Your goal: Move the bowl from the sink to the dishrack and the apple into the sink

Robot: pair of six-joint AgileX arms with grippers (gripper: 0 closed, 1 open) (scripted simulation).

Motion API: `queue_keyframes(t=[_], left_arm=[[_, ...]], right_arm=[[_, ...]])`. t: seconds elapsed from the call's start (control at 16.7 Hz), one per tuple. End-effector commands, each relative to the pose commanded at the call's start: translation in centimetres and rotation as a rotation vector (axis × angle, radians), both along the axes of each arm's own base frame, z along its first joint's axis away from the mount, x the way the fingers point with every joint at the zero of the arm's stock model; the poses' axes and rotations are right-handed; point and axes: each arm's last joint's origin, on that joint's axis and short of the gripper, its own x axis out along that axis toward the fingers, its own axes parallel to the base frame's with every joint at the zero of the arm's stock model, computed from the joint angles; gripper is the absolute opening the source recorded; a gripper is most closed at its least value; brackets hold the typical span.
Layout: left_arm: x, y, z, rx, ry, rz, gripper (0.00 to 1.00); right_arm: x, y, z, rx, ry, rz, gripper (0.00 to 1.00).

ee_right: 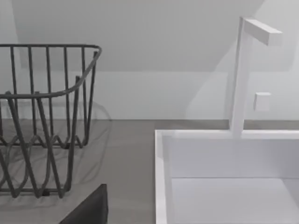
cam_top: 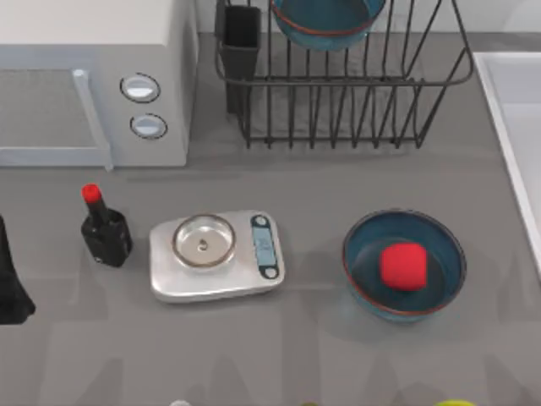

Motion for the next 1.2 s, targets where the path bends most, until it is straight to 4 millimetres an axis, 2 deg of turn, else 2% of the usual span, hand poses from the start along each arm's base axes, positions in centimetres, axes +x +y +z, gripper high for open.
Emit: queue_keyframes(t=[0.42, 0.54, 0.72, 0.96, 1.2], left_arm=[[0.0, 0.0, 0.0, 0.0, 0.0, 0.0, 1.0], [0.0, 0.0, 0.0, 0.0, 0.0, 0.0, 1.0], [0.0, 0.0, 0.0, 0.0, 0.0, 0.0, 1.0], [0.0, 0.0, 0.0, 0.0, 0.0, 0.0, 1.0], [0.0, 0.0, 0.0, 0.0, 0.0, 0.0, 1.0]], right_arm=[[0.0, 0.1, 0.4, 0.009, 0.027, 0.006, 1.0], [0.2, 0.3, 1.3, 0.03, 0.09, 0.022, 1.0], [1.0, 0.9, 3.7, 0.073, 0.234, 0.059, 1.0], [4.2, 2.4, 7.3, 0.126, 0.513, 0.106, 1.0], [9.0, 5.2, 9.9, 0.147, 0.801, 0.134, 1.0]])
